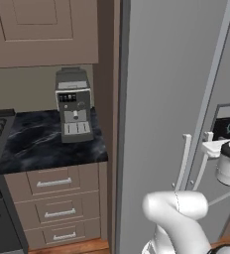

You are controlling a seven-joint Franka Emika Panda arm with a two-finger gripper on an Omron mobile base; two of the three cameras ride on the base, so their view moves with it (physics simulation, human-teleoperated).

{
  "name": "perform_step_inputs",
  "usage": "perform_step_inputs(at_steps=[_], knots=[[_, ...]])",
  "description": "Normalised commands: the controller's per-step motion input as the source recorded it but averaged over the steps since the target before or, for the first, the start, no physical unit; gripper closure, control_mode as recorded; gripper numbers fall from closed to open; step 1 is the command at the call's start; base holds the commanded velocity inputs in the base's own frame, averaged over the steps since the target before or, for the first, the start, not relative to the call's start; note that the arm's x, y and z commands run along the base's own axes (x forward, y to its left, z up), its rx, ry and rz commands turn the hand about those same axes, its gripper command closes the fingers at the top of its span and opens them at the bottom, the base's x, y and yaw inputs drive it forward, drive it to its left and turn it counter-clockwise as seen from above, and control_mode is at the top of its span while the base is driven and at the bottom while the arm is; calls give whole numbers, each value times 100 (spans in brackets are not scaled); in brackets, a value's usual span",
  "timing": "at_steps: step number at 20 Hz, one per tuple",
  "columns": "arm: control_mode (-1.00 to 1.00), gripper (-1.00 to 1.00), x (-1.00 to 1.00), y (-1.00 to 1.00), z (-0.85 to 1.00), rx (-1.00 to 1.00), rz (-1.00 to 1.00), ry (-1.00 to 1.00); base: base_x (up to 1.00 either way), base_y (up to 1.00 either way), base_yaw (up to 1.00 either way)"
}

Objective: Open the freezer door, pick up the ice cube tray from the freezer, and place it on the dining counter.

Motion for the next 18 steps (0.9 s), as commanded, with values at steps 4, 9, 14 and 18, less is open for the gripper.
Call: perform_step_inputs(at_steps=[4,9,14,18], knots=[[-100,-100,11,0,-4,0,0,-1,0,0,0],[-100,-100,13,0,-6,0,0,-2,0,0,0],[-100,-100,17,0,-8,0,0,0,0,0,0],[-100,-100,19,0,-6,0,0,0,0,0,0]])
